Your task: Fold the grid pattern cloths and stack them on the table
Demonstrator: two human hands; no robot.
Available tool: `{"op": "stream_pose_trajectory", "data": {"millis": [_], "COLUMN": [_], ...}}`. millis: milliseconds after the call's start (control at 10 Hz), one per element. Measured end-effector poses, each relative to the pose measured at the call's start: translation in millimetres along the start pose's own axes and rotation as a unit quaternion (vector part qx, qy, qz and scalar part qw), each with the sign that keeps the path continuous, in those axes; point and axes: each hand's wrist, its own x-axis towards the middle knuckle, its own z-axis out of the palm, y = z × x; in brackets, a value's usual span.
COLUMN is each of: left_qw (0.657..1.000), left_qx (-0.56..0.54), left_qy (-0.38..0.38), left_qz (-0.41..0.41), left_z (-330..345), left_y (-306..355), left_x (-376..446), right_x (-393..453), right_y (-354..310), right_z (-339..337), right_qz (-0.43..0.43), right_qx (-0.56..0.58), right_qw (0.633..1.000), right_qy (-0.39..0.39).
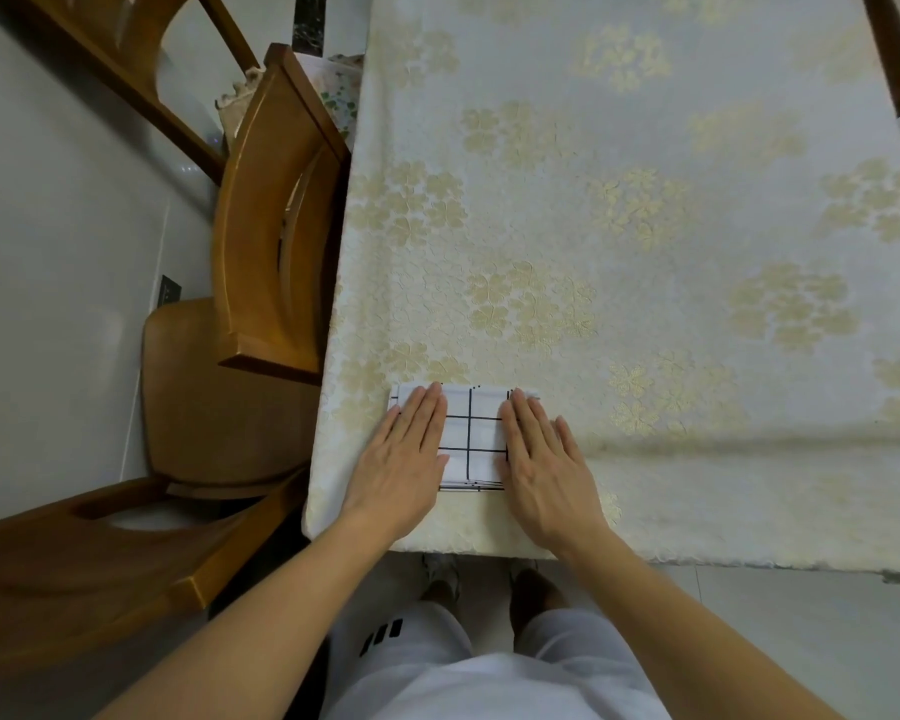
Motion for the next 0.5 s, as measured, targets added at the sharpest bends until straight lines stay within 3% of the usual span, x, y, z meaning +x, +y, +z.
{"op": "stream_pose_trajectory", "data": {"millis": [500], "left_qw": [0.997], "left_qx": [-0.037], "left_qy": [0.029], "left_qz": [-0.064], "left_z": [-63], "left_y": [5], "left_x": [4], "right_x": [14], "right_y": [-2], "right_z": [-59], "right_qz": [-0.04], "right_qx": [-0.002], "right_qw": [0.999], "right_qy": [0.011]}}
